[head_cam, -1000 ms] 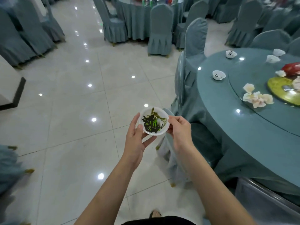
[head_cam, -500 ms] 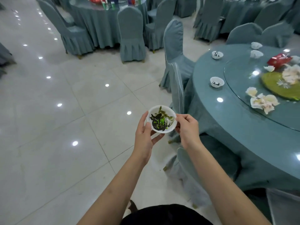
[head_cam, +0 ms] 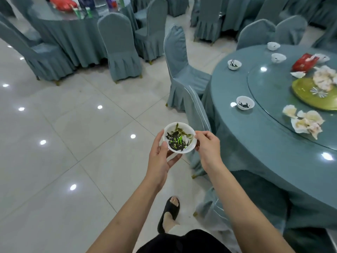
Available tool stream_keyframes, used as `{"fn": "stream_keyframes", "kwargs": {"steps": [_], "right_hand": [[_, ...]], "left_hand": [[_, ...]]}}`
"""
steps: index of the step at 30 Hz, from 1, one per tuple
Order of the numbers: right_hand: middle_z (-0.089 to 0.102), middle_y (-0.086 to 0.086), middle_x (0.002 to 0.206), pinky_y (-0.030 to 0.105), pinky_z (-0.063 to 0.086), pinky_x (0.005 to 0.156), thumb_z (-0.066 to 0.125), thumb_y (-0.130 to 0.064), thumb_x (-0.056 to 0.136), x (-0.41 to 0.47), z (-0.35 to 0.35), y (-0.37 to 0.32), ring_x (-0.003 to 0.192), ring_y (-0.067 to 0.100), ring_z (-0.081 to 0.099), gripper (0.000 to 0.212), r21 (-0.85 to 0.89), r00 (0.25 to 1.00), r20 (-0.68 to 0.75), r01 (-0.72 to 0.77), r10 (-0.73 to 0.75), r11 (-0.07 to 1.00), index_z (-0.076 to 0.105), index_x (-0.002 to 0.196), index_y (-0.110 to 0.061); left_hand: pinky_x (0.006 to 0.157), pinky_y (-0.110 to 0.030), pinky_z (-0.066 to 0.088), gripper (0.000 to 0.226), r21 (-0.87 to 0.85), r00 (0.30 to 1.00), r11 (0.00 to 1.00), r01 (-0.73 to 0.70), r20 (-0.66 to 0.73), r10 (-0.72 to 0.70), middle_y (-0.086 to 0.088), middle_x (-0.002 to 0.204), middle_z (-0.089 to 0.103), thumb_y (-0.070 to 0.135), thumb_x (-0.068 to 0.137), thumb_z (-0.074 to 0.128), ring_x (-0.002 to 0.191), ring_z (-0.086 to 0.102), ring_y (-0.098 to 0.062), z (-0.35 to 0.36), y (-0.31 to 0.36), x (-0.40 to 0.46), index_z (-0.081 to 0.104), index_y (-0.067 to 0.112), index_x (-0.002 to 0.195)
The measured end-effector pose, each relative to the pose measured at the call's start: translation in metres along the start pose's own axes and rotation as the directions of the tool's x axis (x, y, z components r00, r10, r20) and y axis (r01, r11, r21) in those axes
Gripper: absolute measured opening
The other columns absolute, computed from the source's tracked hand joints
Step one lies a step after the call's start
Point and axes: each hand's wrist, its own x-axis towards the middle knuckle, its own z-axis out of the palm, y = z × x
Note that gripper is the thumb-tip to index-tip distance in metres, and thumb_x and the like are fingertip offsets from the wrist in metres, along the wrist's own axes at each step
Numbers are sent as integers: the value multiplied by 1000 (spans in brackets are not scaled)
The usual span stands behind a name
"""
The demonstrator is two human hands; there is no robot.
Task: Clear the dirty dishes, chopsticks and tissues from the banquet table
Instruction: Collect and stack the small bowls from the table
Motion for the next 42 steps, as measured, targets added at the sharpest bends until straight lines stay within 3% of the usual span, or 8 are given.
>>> {"fn": "stream_keyframes", "kwargs": {"steps": [7, 15, 22, 25, 28, 32, 37, 42], "right_hand": [[65, 6, 78, 40, 48, 69, 64, -14, 91, 115, 53, -41, 76, 22, 57, 13, 27, 1000, -15, -9, 9, 1000, 67, 95, -2], [70, 9, 85, 28, 50, 62, 62, -9, 92, 214, 46, -73, 72, 16, 61, 5, 100, 989, -148, 25, -10, 995, 67, 91, -10], [67, 7, 82, 26, 46, 59, 60, -3, 92, 303, 33, -87, 66, 14, 57, 10, 185, 940, -341, 40, 26, 982, 64, 90, -11], [67, 6, 79, 26, 44, 56, 61, -2, 92, 335, 29, -98, 65, 16, 56, 10, 218, 910, -412, 55, 41, 974, 65, 91, -11], [67, 7, 75, 22, 43, 50, 62, -1, 93, 361, 21, -110, 58, 14, 55, 8, 276, 883, -465, 74, 65, 958, 66, 99, -5], [62, 9, 78, 22, 44, 50, 59, -4, 96, 394, -1, -102, 60, 16, 60, 5, 357, 786, -599, 94, 151, 929, 63, 96, -6], [55, 9, 71, 21, 39, 44, 55, -2, 96, 427, -32, -65, 58, 19, 59, 17, 474, 669, -662, 25, 338, 880, 55, 81, -9], [51, 12, 69, 21, 43, 41, 56, -8, 102, 466, -67, -30, 55, 21, 52, 13, 601, 503, -692, 5, 518, 799, 50, 91, -5]], "left_hand": [[90, -46, 61, 41, 33, 1000, 999, -1, 16, 0, -10, 131, 66, 20, 106, 55, 120, 67, -25, 22, 43, 134, 51, 34, 144], [86, -42, 62, 39, 78, 987, 995, 57, 145, -68, -10, 131, 65, 18, 108, 51, 117, 69, -22, 78, 53, 248, 51, 34, 144], [78, -35, 61, 38, 153, 935, 977, 152, 299, -192, -7, 136, 61, 16, 110, 45, 119, 67, -23, 132, 48, 358, 51, 36, 141], [79, -36, 61, 36, 190, 897, 964, 184, 367, -244, -6, 137, 61, 15, 109, 46, 121, 66, -25, 156, 53, 402, 54, 39, 136], [83, -39, 61, 39, 222, 853, 953, 204, 437, -285, -6, 139, 60, 16, 109, 47, 122, 65, -25, 178, 58, 440, 51, 35, 143], [84, -40, 62, 39, 249, 802, 936, 250, 487, -345, -8, 138, 60, 15, 109, 48, 122, 65, -27, 200, 58, 478, 51, 33, 144], [81, -39, 62, 39, 293, 769, 903, 315, 479, -424, -8, 139, 59, 15, 109, 48, 125, 64, -28, 218, 41, 505, 51, 34, 142], [81, -41, 62, 37, 321, 767, 883, 342, 447, -460, -6, 137, 61, 13, 109, 47, 122, 65, -28, 240, 24, 525, 53, 33, 140]]}}
